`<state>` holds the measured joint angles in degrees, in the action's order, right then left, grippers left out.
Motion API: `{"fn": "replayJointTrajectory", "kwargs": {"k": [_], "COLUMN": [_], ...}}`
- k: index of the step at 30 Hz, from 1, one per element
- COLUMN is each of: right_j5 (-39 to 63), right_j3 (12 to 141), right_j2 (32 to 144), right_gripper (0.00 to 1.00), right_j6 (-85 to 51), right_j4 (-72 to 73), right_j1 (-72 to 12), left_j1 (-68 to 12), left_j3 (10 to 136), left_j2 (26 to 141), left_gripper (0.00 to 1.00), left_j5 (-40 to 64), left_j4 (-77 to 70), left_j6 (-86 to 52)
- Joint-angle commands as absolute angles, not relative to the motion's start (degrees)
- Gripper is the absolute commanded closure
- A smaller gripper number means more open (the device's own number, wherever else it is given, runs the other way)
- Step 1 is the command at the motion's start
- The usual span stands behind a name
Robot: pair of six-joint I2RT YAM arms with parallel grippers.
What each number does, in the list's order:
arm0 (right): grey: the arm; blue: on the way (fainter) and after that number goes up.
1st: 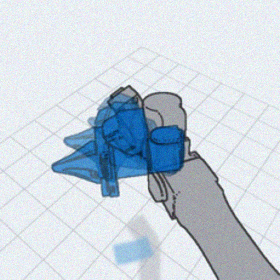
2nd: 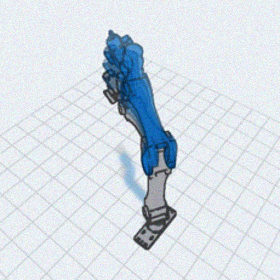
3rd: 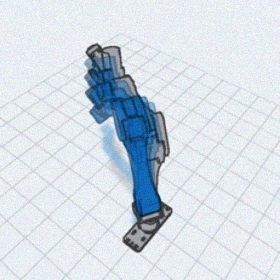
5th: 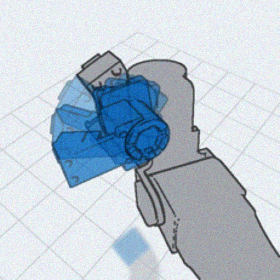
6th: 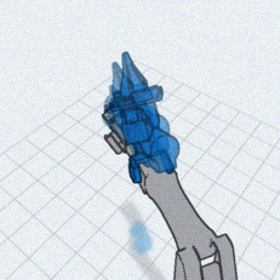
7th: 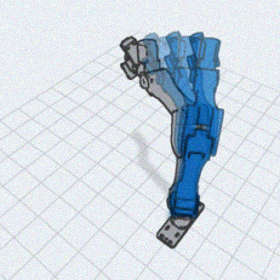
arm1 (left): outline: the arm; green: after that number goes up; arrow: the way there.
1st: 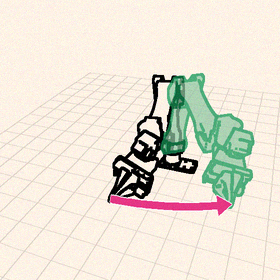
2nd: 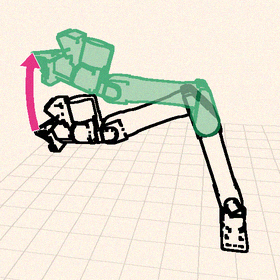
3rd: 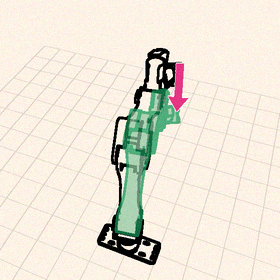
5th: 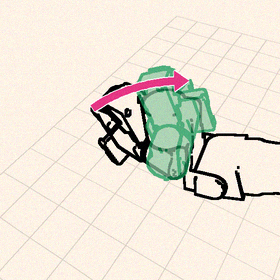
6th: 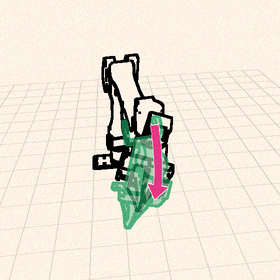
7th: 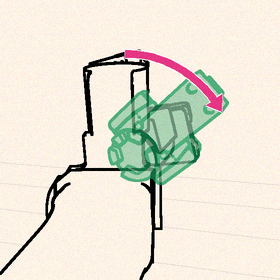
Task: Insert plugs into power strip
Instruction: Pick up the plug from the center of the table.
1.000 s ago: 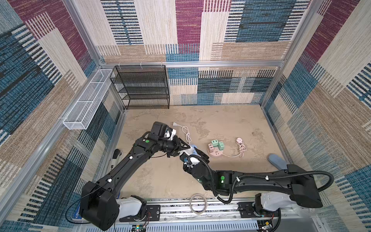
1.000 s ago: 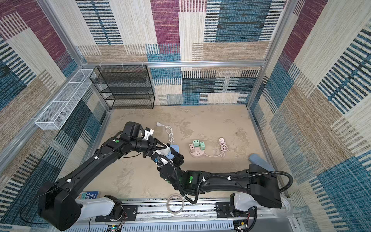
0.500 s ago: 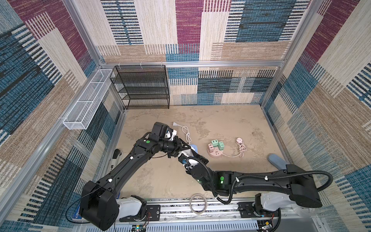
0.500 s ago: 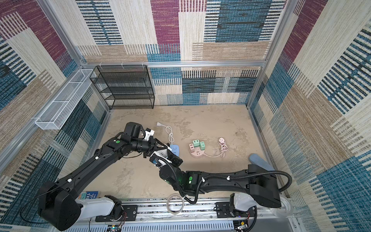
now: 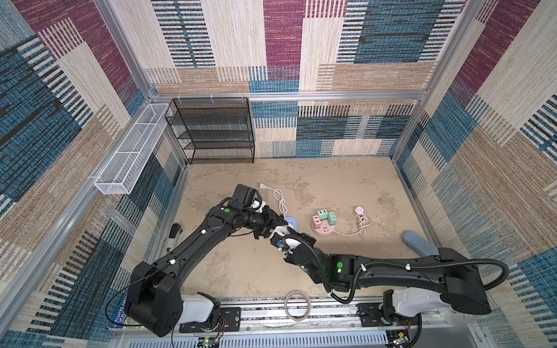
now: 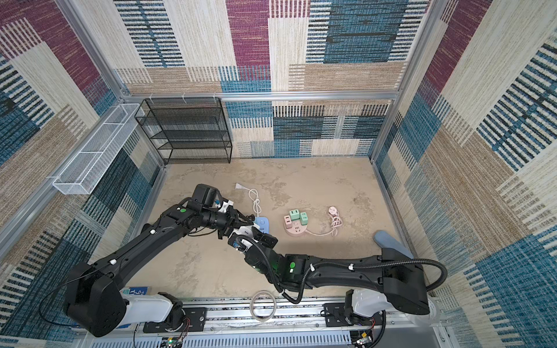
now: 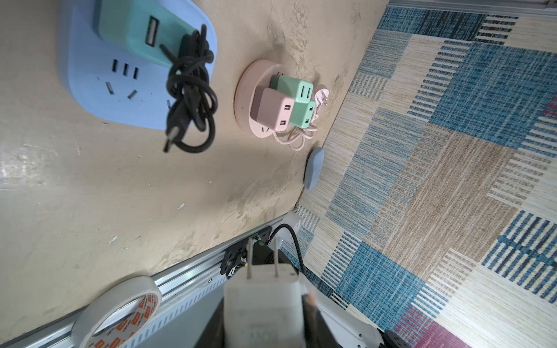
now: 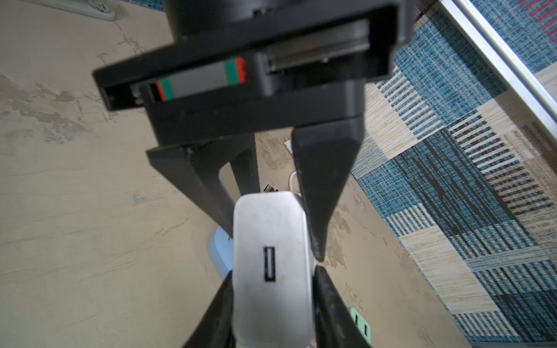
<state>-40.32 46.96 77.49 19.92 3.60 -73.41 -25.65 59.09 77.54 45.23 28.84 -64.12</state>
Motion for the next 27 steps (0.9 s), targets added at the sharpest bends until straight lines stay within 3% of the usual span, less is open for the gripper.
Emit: {"fn": "replayJointTrajectory", "kwargs": {"k": [1,7,8,10,22,27], "right_j5": [-36.88,-34.45,-34.21,-33.78,-31.73,-32.19], "right_j3": [46.01,45.87,45.87,45.87,46.61,46.93], "right_j2": [73.16,71.19,71.19,71.26,73.04,73.54], "right_gripper": [1.00,1.00,1.00,1.00,1.00,1.00], "right_j6": [7.72,6.95,6.81,6.55,5.68,2.24], "right_j4": [8.44,6.64,6.42,6.27,4.68,2.97], "right_j1": [-70.80,-69.20,-69.12,-69.09,-69.11,-68.76], "left_j1": [-25.58,-25.52,-25.57,-25.50,-25.14,-23.15], "left_j3": [59.50,59.50,59.58,59.76,64.58,67.20], "left_j2": [77.44,77.93,77.96,78.12,78.49,76.16], "left_gripper": [0.91,0.77,0.67,0.62,0.02,0.00], "left_j5": [47.20,47.26,47.20,47.24,40.88,30.86], "left_j4": [25.93,25.08,24.97,24.87,29.73,34.26], "left_j6": [-56.16,-56.42,-56.51,-56.36,-53.18,-50.80]}}
